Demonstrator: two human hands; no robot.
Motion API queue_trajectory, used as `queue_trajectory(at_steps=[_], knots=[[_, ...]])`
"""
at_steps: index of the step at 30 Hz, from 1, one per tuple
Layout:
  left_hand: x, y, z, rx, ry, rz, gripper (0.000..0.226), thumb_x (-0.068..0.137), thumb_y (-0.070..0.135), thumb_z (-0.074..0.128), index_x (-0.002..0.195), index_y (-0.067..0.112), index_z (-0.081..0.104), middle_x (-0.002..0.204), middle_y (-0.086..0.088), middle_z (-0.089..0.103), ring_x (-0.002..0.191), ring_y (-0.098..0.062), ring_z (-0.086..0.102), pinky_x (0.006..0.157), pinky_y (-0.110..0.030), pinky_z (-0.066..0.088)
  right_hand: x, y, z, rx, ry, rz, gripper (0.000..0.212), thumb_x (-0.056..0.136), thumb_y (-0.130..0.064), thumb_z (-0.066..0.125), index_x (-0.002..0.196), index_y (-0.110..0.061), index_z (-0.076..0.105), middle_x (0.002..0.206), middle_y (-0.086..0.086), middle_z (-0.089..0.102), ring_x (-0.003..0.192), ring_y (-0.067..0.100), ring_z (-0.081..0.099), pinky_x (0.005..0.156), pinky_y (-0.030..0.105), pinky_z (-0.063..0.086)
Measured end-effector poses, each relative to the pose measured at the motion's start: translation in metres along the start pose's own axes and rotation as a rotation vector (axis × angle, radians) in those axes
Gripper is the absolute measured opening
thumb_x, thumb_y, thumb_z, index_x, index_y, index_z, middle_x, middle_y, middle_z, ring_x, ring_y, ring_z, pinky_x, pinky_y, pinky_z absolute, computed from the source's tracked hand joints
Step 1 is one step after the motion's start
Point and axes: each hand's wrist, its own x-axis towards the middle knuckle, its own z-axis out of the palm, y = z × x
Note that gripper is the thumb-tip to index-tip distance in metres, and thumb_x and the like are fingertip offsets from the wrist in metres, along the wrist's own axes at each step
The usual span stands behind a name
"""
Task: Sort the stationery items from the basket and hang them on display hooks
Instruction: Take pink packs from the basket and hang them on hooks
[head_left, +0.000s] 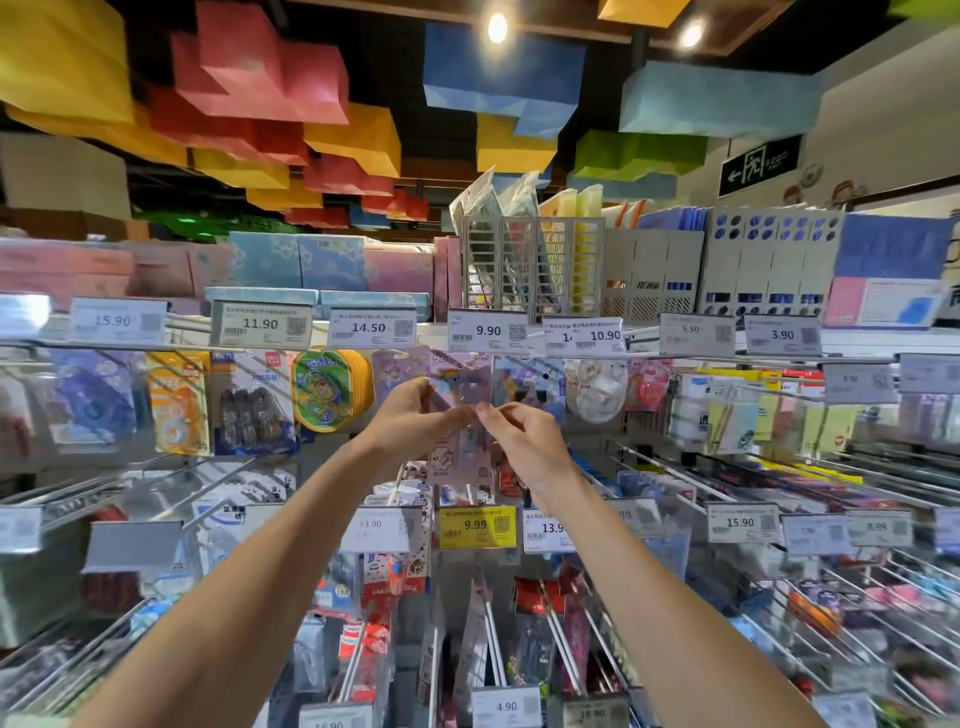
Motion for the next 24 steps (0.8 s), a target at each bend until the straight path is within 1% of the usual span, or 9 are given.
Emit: queue_trajectory(at_steps=[2, 4, 7, 10, 12, 17, 19, 21, 24], knots=[[0.006, -0.004, 0.001, 0.045, 0.037, -0.024, 0.037, 0.085, 0.031, 0.084, 0.107, 0.008, 0.065, 0.093, -0.007, 0.075, 0.083, -0.016, 0.065, 0.067, -0.025, 0.051, 0.007, 0.002, 0.002, -0.052, 0.015, 0.053, 0.046, 0.096, -0.049, 0.065, 0.088, -0.005, 0.070, 0.073, 0.001, 0.063, 0.070, 0.013, 0.059, 0.067, 0.031, 0.047], [0.011, -0.005, 0.001, 0.117, 0.065, -0.051, 0.038, 0.081, 0.042, 0.086, 0.102, 0.020, 0.063, 0.081, 0.010, 0.072, 0.074, -0.006, 0.065, 0.057, -0.017, 0.048, 0.012, 0.002, 0.004, -0.096, 0.036, 0.108, 0.046, 0.095, -0.051, 0.065, 0.079, -0.007, 0.066, 0.066, -0.004, 0.059, 0.067, 0.014, 0.056, 0.065, 0.033, 0.044], [0.019, -0.010, 0.001, 0.277, 0.094, -0.061, 0.047, 0.079, 0.057, 0.083, 0.101, 0.020, 0.064, 0.088, 0.002, 0.068, 0.077, -0.015, 0.062, 0.061, -0.028, 0.045, 0.018, 0.002, 0.006, -0.150, 0.070, 0.167, 0.038, 0.094, -0.045, 0.066, 0.074, -0.014, 0.061, 0.062, -0.006, 0.055, 0.068, 0.018, 0.054, 0.063, 0.034, 0.041], [0.019, -0.015, -0.001, 0.329, 0.106, -0.063, 0.028, 0.084, 0.051, 0.081, 0.093, 0.028, 0.066, 0.083, 0.010, 0.070, 0.076, -0.010, 0.065, 0.058, -0.022, 0.045, 0.022, 0.003, 0.008, -0.199, 0.095, 0.194, 0.031, 0.094, -0.040, 0.068, 0.078, -0.014, 0.064, 0.074, -0.001, 0.063, 0.077, 0.020, 0.059, 0.067, 0.034, 0.045], [0.017, -0.016, -0.003, 0.355, 0.108, -0.090, 0.027, 0.085, 0.050, 0.080, 0.085, 0.026, 0.068, 0.072, 0.012, 0.070, 0.071, -0.011, 0.064, 0.054, -0.022, 0.046, 0.018, 0.004, 0.008, -0.262, 0.107, 0.196, 0.031, 0.094, -0.042, 0.068, 0.081, -0.015, 0.063, 0.078, 0.000, 0.065, 0.080, 0.021, 0.061, 0.069, 0.034, 0.047], [-0.006, -0.012, -0.004, 0.445, 0.157, -0.069, 0.062, 0.070, 0.068, 0.069, 0.067, 0.007, 0.059, 0.060, -0.007, 0.059, 0.056, -0.020, 0.050, 0.053, -0.035, 0.040, 0.000, 0.000, 0.001, -0.398, 0.119, 0.150, 0.029, 0.093, -0.039, 0.070, 0.099, -0.011, 0.065, 0.091, 0.004, 0.069, 0.092, 0.027, 0.066, 0.084, 0.044, 0.055], [-0.019, -0.013, -0.004, 0.532, 0.228, -0.002, 0.057, 0.080, 0.061, 0.071, 0.078, 0.005, 0.059, 0.073, -0.012, 0.062, 0.065, -0.027, 0.055, 0.062, -0.043, 0.049, -0.012, -0.005, -0.002, -0.438, 0.135, 0.126, 0.024, 0.092, -0.037, 0.071, 0.103, -0.016, 0.063, 0.089, -0.002, 0.068, 0.095, 0.024, 0.065, 0.086, 0.043, 0.055], [-0.031, -0.016, -0.002, 0.599, 0.250, 0.106, 0.036, 0.088, 0.042, 0.072, 0.092, 0.009, 0.059, 0.089, -0.011, 0.063, 0.078, -0.029, 0.060, 0.070, -0.043, 0.053, -0.027, -0.008, -0.004, -0.445, 0.168, 0.088, 0.019, 0.092, -0.032, 0.071, 0.103, -0.019, 0.062, 0.082, -0.008, 0.065, 0.092, 0.020, 0.066, 0.083, 0.038, 0.054], [-0.048, -0.020, 0.008, 0.627, 0.188, 0.262, 0.013, 0.083, 0.022, 0.070, 0.088, 0.021, 0.059, 0.087, -0.002, 0.063, 0.080, -0.026, 0.062, 0.067, -0.035, 0.047, -0.056, -0.008, -0.010, -0.474, 0.245, 0.007, 0.011, 0.094, -0.025, 0.069, 0.102, -0.019, 0.064, 0.077, -0.011, 0.061, 0.077, 0.010, 0.062, 0.071, 0.026, 0.049]])
